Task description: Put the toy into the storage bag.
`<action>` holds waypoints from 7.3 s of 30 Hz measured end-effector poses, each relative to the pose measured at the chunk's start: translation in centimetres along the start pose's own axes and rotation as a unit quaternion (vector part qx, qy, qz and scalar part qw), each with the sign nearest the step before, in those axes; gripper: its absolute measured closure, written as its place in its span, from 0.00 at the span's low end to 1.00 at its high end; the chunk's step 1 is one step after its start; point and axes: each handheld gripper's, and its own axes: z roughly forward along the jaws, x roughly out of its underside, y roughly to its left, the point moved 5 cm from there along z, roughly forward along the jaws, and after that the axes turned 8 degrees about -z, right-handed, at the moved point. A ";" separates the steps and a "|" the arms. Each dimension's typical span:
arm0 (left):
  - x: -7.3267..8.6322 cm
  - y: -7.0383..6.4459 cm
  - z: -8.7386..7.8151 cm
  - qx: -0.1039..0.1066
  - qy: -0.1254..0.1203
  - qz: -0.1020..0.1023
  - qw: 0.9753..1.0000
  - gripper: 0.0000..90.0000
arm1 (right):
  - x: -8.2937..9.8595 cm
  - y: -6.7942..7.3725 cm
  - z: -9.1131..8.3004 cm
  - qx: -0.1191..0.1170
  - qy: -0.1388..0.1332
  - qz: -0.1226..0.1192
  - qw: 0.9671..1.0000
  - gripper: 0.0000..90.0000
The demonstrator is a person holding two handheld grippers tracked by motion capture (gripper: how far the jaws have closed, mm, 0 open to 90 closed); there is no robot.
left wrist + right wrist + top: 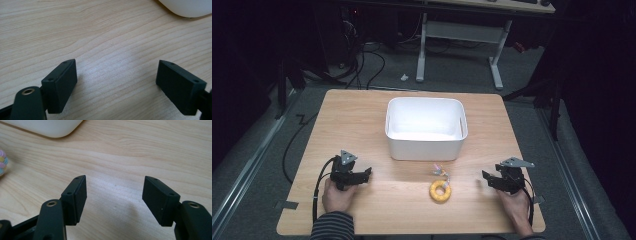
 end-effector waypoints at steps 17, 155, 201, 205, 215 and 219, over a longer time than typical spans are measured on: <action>0.0 0.0 0.0 0.000 0.000 -0.001 1.000 0.20 | -0.8 3.7 -0.9 -0.050 -0.008 -0.029 0.998 0.49; -0.1 0.2 0.0 -0.005 -0.002 -0.007 1.000 0.22 | -6.6 7.6 -2.9 -0.134 0.025 -0.156 0.978 0.75; -0.1 0.3 0.0 -0.009 -0.004 -0.012 1.000 0.23 | -15.3 2.7 -8.6 -0.106 -0.034 -0.114 0.987 0.76; -0.1 0.3 0.0 -0.010 -0.004 -0.012 1.000 0.23 | -16.2 2.5 -8.1 -0.109 -0.038 -0.111 0.987 0.76; -0.1 0.4 0.0 -0.009 -0.004 -0.012 1.000 0.24 | -18.6 2.9 -7.5 -0.100 -0.038 -0.112 0.988 0.76; -0.1 0.4 0.0 -0.008 -0.004 -0.012 1.000 0.24 | -19.9 3.3 -6.9 -0.100 -0.038 -0.117 0.987 0.76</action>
